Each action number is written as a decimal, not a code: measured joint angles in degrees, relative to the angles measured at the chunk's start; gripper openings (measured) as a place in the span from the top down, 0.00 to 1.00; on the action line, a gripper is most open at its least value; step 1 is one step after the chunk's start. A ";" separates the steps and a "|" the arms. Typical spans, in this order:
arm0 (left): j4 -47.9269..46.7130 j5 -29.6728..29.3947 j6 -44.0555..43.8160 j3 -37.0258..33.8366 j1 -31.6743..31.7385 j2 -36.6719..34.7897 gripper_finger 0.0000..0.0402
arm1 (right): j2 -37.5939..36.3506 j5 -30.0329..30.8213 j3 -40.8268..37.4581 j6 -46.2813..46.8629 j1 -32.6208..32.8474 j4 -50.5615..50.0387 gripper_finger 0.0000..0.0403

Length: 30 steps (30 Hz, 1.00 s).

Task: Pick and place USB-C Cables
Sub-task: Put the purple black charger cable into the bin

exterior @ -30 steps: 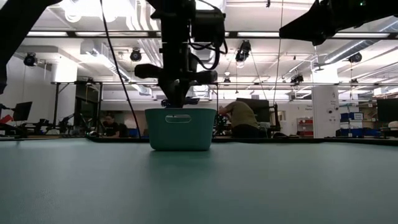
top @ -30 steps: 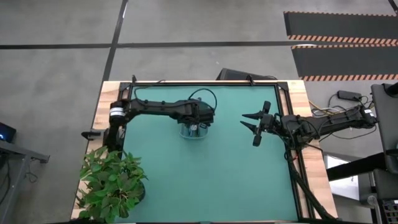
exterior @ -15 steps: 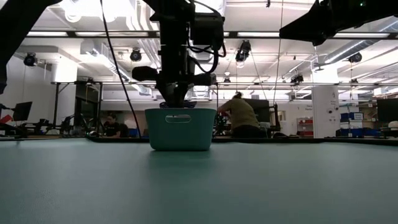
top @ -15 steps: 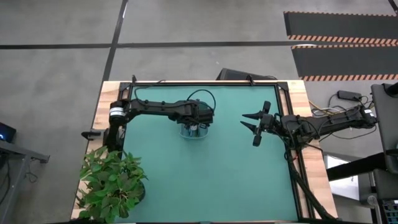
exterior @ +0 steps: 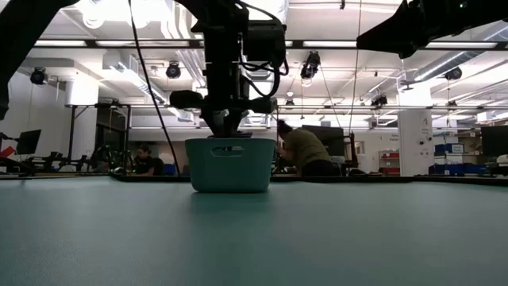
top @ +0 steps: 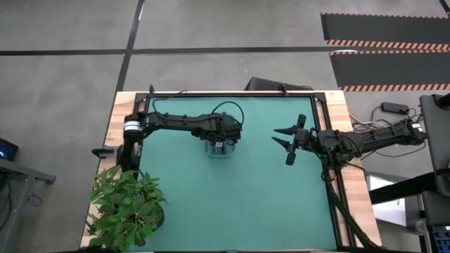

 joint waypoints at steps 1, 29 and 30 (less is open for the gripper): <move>0.30 -0.04 -0.05 -0.19 0.04 0.00 0.97 | -0.01 0.00 0.00 0.00 0.00 0.00 0.68; 4.88 2.94 -7.15 -4.88 0.41 0.07 0.96 | 0.00 -0.01 0.00 -0.02 0.00 -0.50 0.68; 4.90 3.09 -7.22 -4.88 0.41 0.07 0.96 | 0.00 -0.01 0.00 -0.01 0.00 -0.50 0.68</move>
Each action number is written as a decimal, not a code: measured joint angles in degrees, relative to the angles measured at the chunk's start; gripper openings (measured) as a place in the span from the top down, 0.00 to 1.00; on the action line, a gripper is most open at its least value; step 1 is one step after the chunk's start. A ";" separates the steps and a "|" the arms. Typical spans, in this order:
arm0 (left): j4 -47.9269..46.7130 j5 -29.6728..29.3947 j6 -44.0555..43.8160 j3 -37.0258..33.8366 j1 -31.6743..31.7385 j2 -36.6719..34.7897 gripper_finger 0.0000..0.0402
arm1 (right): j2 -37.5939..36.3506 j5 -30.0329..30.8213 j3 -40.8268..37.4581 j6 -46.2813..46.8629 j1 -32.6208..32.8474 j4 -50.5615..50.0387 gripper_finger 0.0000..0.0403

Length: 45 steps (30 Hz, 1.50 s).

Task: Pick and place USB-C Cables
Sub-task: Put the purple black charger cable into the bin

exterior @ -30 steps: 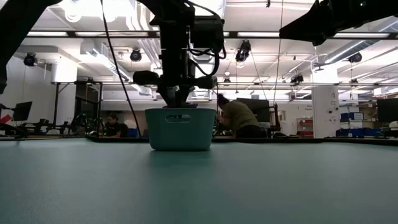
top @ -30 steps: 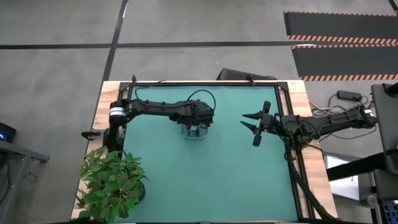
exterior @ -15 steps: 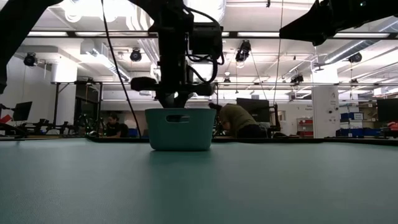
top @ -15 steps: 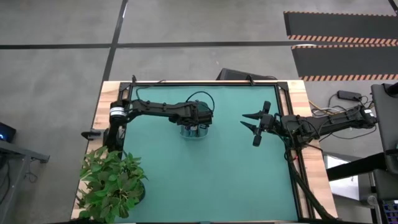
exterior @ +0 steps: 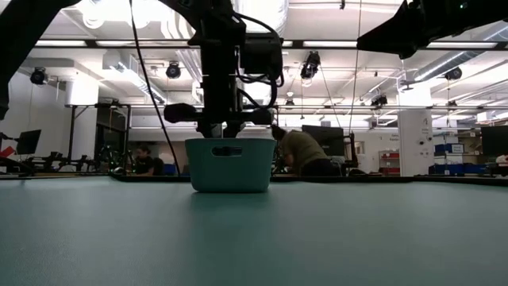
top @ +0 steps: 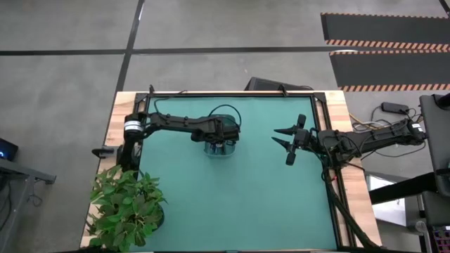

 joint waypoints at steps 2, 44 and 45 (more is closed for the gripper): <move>0.00 0.04 -0.18 0.00 0.01 0.00 0.96 | 0.00 0.00 0.00 -0.04 0.00 0.00 0.68; 0.00 11.56 -0.18 0.02 4.81 0.00 0.95 | -0.01 -0.03 0.00 -0.15 0.00 -1.70 0.68; 0.00 11.56 -0.14 0.02 4.81 0.00 0.94 | 0.00 -0.03 0.00 -0.15 0.00 -1.70 0.68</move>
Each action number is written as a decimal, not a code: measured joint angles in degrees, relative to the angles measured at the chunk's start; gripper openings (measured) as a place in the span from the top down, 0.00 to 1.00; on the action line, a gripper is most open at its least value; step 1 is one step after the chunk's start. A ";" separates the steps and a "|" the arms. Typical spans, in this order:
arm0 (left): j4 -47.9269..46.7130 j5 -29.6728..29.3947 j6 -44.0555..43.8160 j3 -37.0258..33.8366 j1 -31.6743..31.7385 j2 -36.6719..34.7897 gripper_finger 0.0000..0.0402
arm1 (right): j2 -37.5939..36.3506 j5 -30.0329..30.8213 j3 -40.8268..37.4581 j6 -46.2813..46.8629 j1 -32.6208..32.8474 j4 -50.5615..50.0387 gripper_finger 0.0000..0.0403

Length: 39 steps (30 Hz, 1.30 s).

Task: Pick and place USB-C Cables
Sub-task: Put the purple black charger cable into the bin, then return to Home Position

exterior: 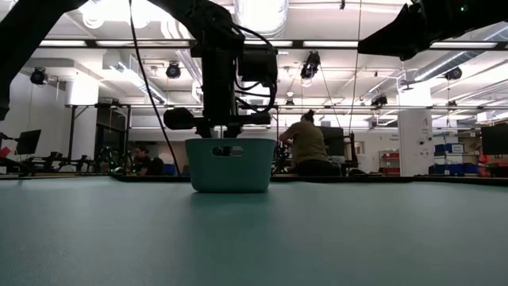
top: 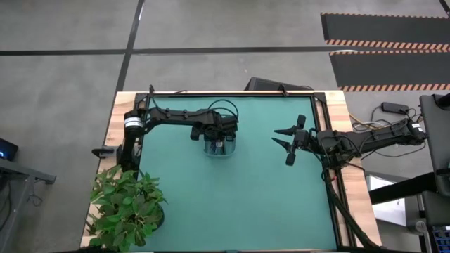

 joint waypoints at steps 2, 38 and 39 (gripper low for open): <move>0.00 0.00 0.00 0.00 0.00 0.00 0.91 | 0.00 0.01 0.00 0.00 0.00 0.00 0.68; -0.07 -4.27 33.98 0.09 -7.89 -14.20 0.77 | -2.50 -5.02 -0.02 -1.39 0.00 -1.25 0.68; -0.07 -5.08 36.45 0.03 -8.71 -14.92 0.77 | -2.61 -6.37 -0.02 -1.59 0.00 -1.18 0.68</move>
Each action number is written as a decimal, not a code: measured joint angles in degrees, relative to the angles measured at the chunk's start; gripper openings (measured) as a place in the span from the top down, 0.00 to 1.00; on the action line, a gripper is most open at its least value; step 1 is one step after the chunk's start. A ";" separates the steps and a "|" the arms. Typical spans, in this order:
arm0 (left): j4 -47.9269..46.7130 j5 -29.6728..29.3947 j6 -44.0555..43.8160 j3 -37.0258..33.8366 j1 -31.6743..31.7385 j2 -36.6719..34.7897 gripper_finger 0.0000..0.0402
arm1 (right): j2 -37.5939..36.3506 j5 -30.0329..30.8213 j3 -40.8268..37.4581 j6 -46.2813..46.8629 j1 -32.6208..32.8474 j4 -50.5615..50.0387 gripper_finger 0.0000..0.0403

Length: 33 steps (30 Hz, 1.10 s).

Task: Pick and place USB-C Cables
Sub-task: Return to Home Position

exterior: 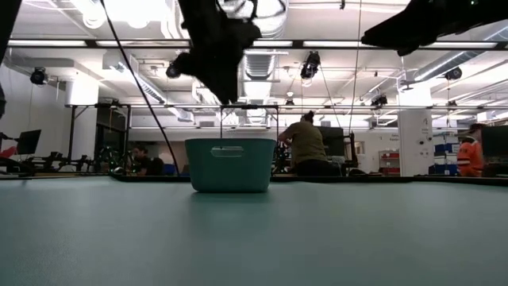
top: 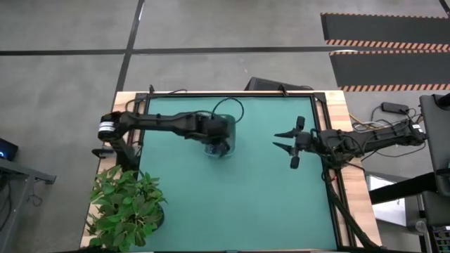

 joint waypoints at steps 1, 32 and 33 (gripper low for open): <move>-0.05 -0.80 2.39 -0.07 -0.96 -0.69 0.77 | -0.06 -1.17 0.00 -0.37 0.00 -0.01 0.68; 46.82 0.65 37.08 -55.30 -16.71 -56.10 0.99 | -13.85 -3.36 -6.20 -5.16 0.02 -0.06 0.75; 47.43 0.65 37.08 -56.71 -16.71 -58.15 1.00 | -15.00 -3.31 -6.81 -5.12 0.01 -0.04 0.76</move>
